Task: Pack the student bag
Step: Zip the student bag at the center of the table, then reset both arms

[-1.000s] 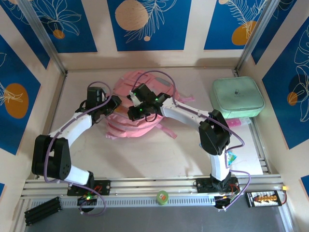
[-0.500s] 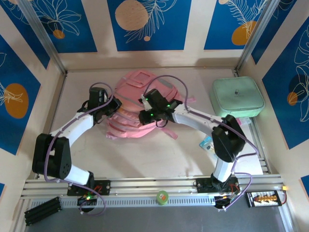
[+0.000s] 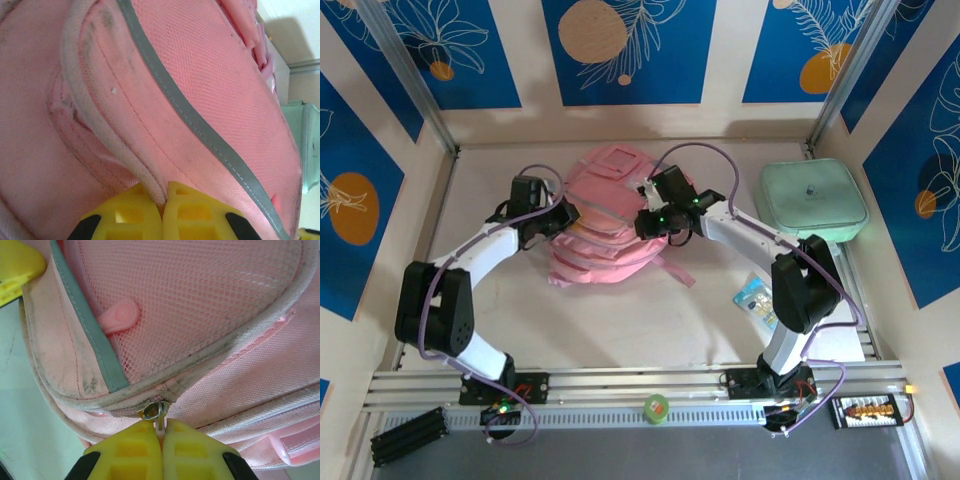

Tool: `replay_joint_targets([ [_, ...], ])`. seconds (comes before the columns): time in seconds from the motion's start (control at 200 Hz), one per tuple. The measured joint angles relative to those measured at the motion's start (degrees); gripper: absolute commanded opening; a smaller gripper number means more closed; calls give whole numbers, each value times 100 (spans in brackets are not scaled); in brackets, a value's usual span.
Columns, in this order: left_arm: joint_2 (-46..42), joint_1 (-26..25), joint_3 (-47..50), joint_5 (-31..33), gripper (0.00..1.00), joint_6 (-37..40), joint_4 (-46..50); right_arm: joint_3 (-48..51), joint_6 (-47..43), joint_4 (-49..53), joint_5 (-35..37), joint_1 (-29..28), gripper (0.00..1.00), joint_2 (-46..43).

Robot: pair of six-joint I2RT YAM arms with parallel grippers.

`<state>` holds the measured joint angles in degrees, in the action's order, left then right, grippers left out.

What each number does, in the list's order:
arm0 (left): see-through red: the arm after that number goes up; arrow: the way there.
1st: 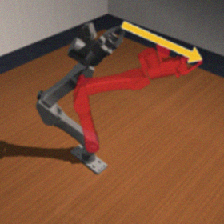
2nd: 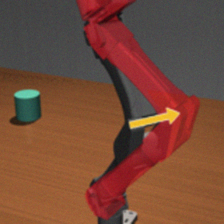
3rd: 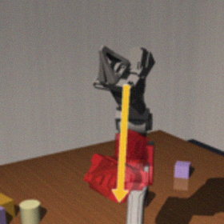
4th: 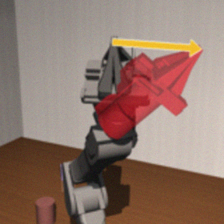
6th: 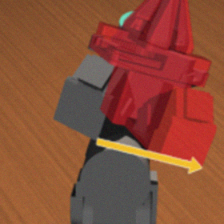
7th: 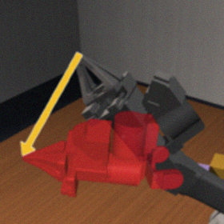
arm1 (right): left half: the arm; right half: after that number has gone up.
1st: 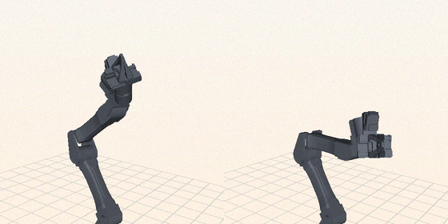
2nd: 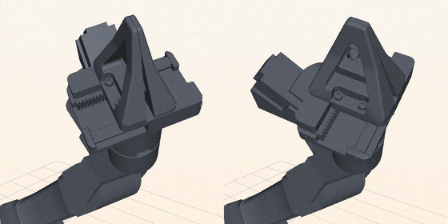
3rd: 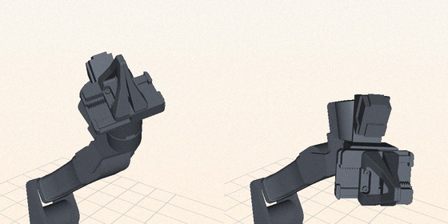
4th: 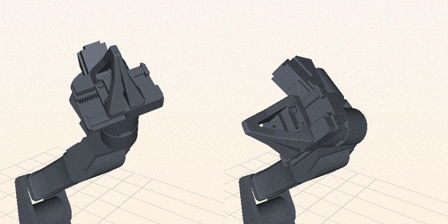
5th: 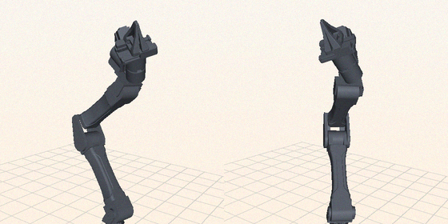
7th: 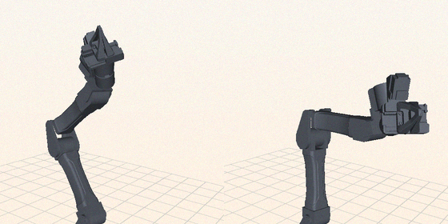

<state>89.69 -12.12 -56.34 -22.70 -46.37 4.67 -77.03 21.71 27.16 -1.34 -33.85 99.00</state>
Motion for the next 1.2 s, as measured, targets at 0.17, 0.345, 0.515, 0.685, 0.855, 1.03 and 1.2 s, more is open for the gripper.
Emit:
replay_joint_targets([
  [0.17, 597, 0, -468, -376, 12, -7, -282, -409, 138, 208, 50, 243, 3, 369],
  [0.345, 1331, 20, -1154, -813, 29, -26, -472, -671, 229, 181, 345, 369, 18, 774],
  [0.515, 1309, 22, -1322, -846, 55, 160, -326, -612, 203, 31, 551, 428, 51, 522],
  [0.685, 396, 140, -1165, -549, 87, 527, 11, -129, 184, -170, 1093, 490, 84, -850],
  [0.855, -1276, 664, -332, 323, 100, 949, -175, 815, 184, -780, 2031, 767, 98, -2472],
  [1.03, -2579, 1209, 1244, 1681, 100, 1449, -660, 2452, 94, -1720, 3191, 1202, 99, -3176],
  [1.2, -3154, 1364, 2865, 2933, 100, 2002, -1609, 4083, -46, -2511, 3974, 1694, 99, -3239],
])
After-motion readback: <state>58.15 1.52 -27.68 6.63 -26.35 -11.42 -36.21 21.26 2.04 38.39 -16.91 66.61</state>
